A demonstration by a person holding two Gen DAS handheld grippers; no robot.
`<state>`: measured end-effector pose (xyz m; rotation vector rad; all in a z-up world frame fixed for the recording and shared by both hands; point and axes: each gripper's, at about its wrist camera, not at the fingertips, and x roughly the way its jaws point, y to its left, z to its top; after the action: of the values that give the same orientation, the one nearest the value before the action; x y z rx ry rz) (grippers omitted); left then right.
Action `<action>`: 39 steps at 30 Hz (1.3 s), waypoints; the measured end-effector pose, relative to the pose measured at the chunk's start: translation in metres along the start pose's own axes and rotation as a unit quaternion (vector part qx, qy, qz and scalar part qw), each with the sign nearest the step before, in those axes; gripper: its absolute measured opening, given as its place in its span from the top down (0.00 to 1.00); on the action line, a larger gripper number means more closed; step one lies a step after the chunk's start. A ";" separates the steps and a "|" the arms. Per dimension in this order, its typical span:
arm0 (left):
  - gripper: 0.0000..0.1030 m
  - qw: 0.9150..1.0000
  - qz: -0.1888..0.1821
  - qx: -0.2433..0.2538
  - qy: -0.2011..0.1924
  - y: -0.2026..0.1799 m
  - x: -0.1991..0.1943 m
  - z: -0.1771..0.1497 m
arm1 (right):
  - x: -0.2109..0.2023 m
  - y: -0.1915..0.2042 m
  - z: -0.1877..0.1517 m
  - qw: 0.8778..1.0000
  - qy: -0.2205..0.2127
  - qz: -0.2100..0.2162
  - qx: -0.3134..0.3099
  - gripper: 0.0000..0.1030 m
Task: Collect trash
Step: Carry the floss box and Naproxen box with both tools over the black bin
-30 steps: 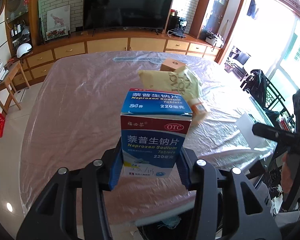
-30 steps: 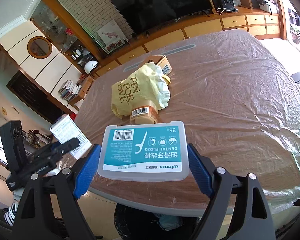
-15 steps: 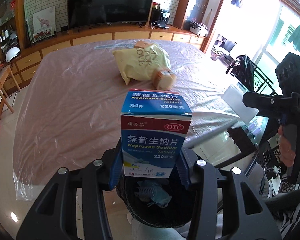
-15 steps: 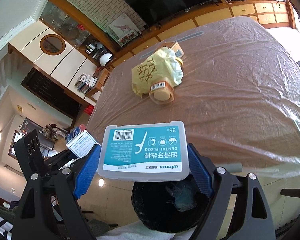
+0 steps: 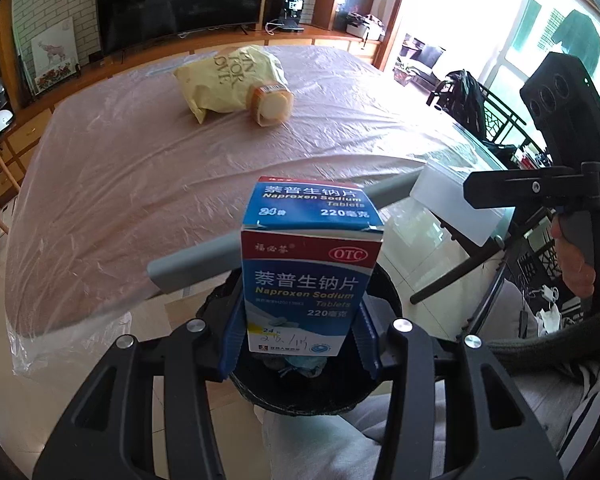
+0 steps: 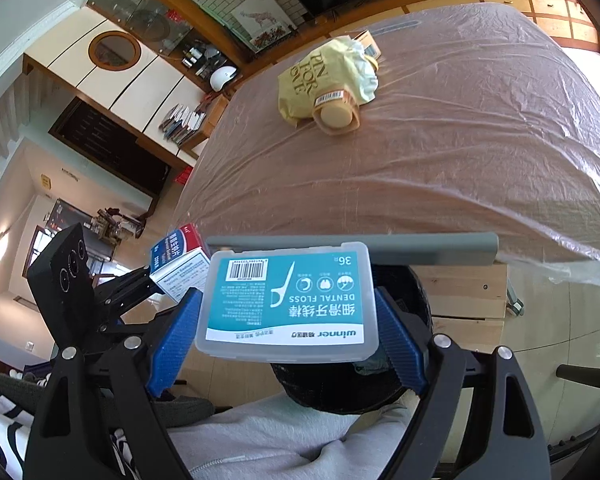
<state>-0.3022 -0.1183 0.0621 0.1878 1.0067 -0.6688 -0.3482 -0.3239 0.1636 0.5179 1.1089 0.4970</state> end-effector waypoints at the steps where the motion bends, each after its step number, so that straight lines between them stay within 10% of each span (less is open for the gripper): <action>1: 0.53 1.000 -0.001 0.004 0.005 -0.002 0.002 -0.002 | 0.002 0.001 -0.003 1.000 0.005 0.000 -0.004 0.20; 39: 0.53 0.991 0.047 0.035 0.119 -0.013 0.077 -0.045 | 0.085 -0.018 -0.034 0.988 0.090 -0.102 -0.079 0.20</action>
<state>-0.3148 -0.1425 -0.0241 0.3819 1.1959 -0.6046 -0.3470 -0.2809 0.0813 0.2213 1.2676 0.4528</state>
